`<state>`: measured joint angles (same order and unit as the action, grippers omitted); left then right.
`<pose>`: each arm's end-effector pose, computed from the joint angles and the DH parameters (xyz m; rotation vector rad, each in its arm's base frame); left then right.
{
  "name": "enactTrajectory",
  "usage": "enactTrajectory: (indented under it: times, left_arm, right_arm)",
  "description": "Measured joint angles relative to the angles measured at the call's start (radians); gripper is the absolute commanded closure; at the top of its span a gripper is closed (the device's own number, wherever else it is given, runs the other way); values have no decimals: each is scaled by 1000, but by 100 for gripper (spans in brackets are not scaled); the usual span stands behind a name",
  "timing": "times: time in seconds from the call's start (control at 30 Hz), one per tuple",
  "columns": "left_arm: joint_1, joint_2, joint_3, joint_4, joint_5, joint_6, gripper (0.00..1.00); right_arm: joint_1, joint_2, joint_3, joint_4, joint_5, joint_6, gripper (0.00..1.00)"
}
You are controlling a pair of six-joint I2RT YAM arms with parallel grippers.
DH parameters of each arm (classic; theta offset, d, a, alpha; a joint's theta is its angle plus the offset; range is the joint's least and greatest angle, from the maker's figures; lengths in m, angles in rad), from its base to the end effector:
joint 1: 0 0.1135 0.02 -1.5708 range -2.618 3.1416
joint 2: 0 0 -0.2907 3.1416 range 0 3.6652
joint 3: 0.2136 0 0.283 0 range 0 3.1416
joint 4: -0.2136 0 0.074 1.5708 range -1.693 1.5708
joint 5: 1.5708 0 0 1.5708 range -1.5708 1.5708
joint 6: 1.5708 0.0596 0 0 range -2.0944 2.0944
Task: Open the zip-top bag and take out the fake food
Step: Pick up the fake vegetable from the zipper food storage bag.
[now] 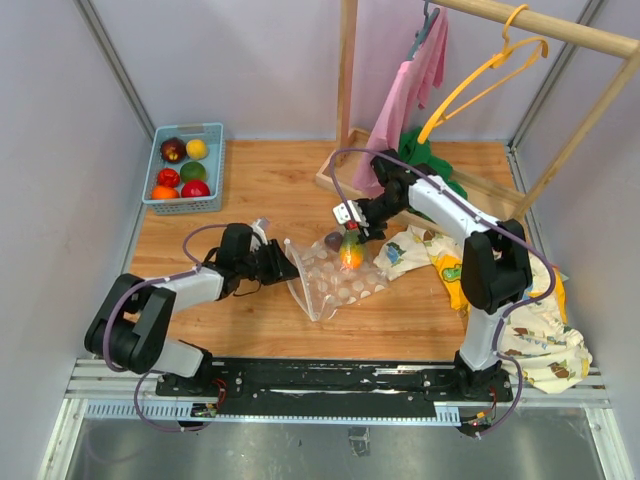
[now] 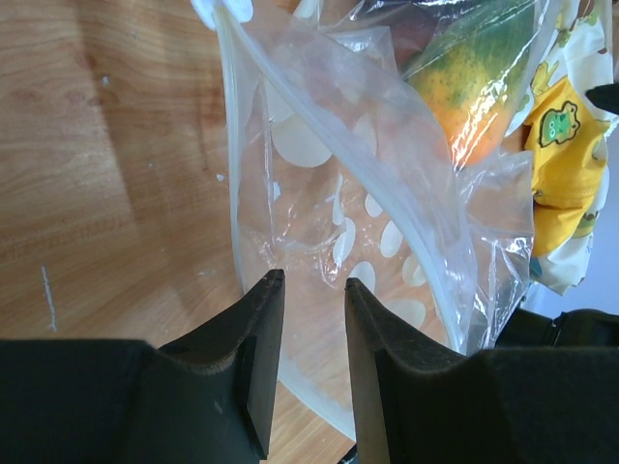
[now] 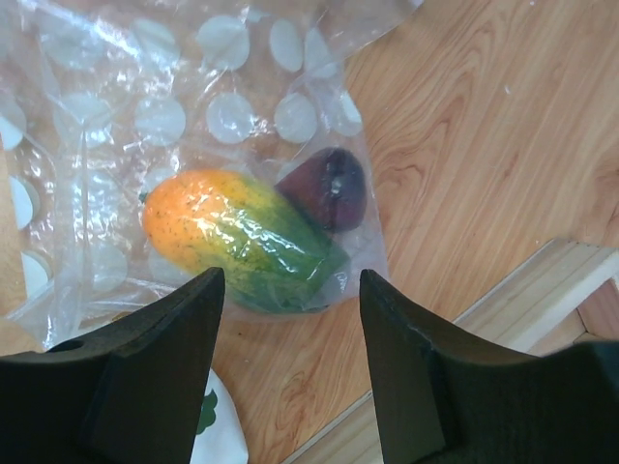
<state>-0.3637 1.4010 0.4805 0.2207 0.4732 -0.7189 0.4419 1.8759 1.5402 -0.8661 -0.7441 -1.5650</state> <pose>0.2551 -0.1262 0.1344 -0.1596 2.4196 -1.0757 0.3721 0.2207 0.2464 -2.1086 1.1373 0.5518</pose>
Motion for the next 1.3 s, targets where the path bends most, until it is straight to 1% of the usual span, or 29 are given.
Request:
enactTrajectory:
  times: [0.1,0.27,0.47,0.67,0.97,1.03,1.1,1.17,1.27,1.3]
  left_arm:
    - [0,24,9,16,0,0,64]
    - [0,53,18,34,0,5,64]
    - [0,87,25,62,-1,8,64]
    - [0,111,25,86,-5,8,64]
    - [0,138,25,106,-10,14,64]
    - [0,146,25,113,-12,15,64]
    - [0,152,24,118,-15,16,69]
    - [0,155,24,119,-20,18,70]
    - [0,156,25,123,-30,22,70]
    - [0,157,25,123,-32,23,70]
  right_arm:
    - [0,5,28,5,-41,73,46]
    - [11,63,74,46,-47,236,55]
    - [31,177,114,92,-9,383,60]
    - [42,223,142,117,38,472,64]
    - [44,232,148,125,103,520,60]
    - [44,233,148,125,107,519,64]
    - [48,233,147,124,112,513,70]
    - [54,233,148,114,116,503,77]
    - [63,235,148,94,115,482,78]
    - [64,236,148,89,115,474,76]
